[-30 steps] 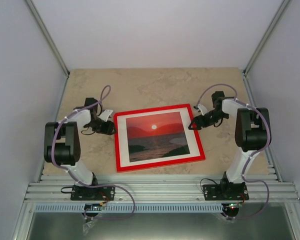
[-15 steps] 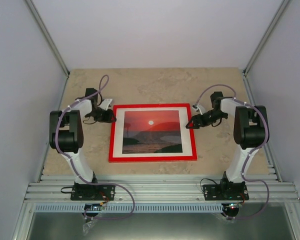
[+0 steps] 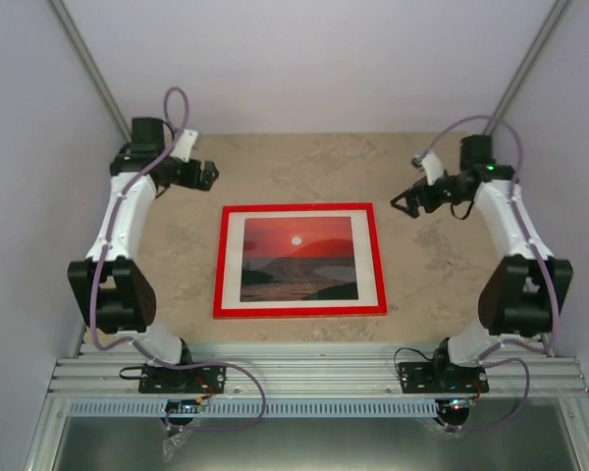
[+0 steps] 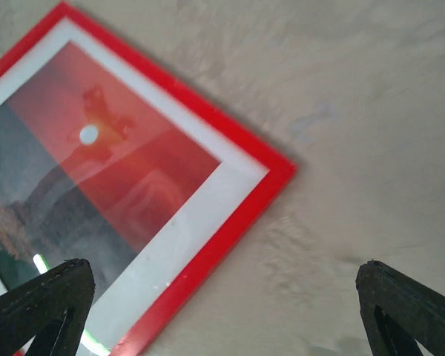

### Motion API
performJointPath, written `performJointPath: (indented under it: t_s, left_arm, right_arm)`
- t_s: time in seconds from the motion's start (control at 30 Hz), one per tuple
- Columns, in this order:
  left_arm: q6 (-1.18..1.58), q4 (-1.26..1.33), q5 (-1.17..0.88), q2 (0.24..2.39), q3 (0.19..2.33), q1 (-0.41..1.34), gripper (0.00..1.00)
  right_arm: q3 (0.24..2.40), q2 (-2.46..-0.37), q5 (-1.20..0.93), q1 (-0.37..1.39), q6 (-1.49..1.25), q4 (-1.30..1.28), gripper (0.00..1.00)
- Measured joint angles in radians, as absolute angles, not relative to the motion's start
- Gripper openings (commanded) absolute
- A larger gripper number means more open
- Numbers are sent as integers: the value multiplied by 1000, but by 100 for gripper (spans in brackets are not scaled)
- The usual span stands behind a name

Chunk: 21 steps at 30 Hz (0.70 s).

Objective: Put the photo into the frame

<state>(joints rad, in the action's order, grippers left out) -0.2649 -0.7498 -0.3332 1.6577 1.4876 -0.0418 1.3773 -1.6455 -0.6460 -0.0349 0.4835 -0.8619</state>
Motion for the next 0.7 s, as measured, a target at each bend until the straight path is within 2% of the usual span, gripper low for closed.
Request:
performJointPath:
  t_s: [0.13,0.23,0.37,0.5,0.7]
  left_arm:
    - [-265,-791,-361,1555,1597,-92,99]
    - [-257,-821,-381,1486,1584,-160,99]
    - [-233,-821,-375,1359,1409,-237,99]
    - [-206,-824,-369,1240,1215,-242,100]
    - [-155,-810,-368,1166,1073,-241,99]
  right_arm:
    - [1409,-1514,-671,-121,516,-867,98]
    - [1395,-1417,-690,-179,541,-879,98]
    - [1284,-1247,-699,-205,573,-891,98]
    - [1114,-1069,-695,-206,587,-897,98]
    - [1033,-1008,-678,-208,565,-897,98]
